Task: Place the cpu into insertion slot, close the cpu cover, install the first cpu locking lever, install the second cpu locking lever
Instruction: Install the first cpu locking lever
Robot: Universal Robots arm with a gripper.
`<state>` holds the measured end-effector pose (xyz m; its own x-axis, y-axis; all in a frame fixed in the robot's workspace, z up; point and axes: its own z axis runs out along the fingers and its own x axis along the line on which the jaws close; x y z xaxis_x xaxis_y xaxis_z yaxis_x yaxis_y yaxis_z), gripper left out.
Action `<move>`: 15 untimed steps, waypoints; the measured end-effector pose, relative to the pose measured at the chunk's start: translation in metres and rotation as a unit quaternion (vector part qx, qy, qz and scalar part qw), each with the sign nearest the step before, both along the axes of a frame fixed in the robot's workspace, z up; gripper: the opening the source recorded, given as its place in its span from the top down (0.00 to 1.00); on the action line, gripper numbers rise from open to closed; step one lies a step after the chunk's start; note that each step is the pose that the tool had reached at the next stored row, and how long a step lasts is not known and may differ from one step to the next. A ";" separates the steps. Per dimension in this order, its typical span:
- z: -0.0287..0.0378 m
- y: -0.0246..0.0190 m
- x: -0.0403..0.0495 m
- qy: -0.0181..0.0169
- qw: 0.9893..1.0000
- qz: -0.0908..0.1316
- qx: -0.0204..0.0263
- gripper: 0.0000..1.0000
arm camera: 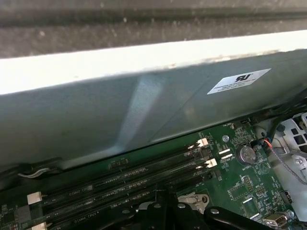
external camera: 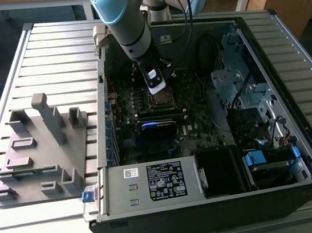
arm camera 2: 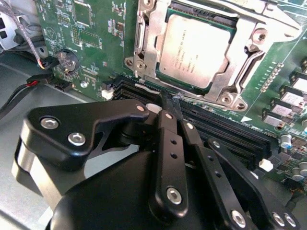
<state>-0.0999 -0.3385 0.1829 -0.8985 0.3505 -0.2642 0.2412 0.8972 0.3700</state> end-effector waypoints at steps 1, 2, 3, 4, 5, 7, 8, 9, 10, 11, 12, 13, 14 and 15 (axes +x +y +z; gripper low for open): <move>-0.0002 0.0001 0.0005 0.000 1.000 0.000 0.000 0.90; -0.0003 0.0000 0.0009 0.000 1.000 0.000 0.000 0.90; -0.0004 0.0001 0.0012 0.000 1.000 0.000 -0.001 0.90; -0.0005 0.0001 0.0015 0.000 1.000 0.000 -0.002 0.90; -0.0005 0.0002 0.0017 0.000 1.000 0.000 -0.002 0.90; -0.0005 0.0002 0.0017 0.000 1.000 0.000 -0.003 0.90; -0.0005 0.0002 0.0017 0.000 1.000 0.000 -0.003 0.90; -0.0005 0.0002 0.0016 0.000 1.000 0.000 -0.003 0.90; -0.0006 0.0002 0.0018 0.000 1.000 0.000 -0.003 0.90; -0.0006 0.0003 0.0021 0.000 1.000 0.000 -0.003 0.90; -0.0006 0.0003 0.0025 0.000 1.000 0.000 -0.003 0.90; -0.0006 0.0004 0.0028 0.000 1.000 0.000 -0.004 0.90; -0.0006 0.0004 0.0029 0.000 1.000 0.000 -0.005 0.90; -0.0007 0.0005 0.0029 0.000 1.000 0.000 -0.007 0.90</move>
<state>-0.0970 -0.3380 0.1823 -0.8984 0.3472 -0.2691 0.2416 0.9022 0.3573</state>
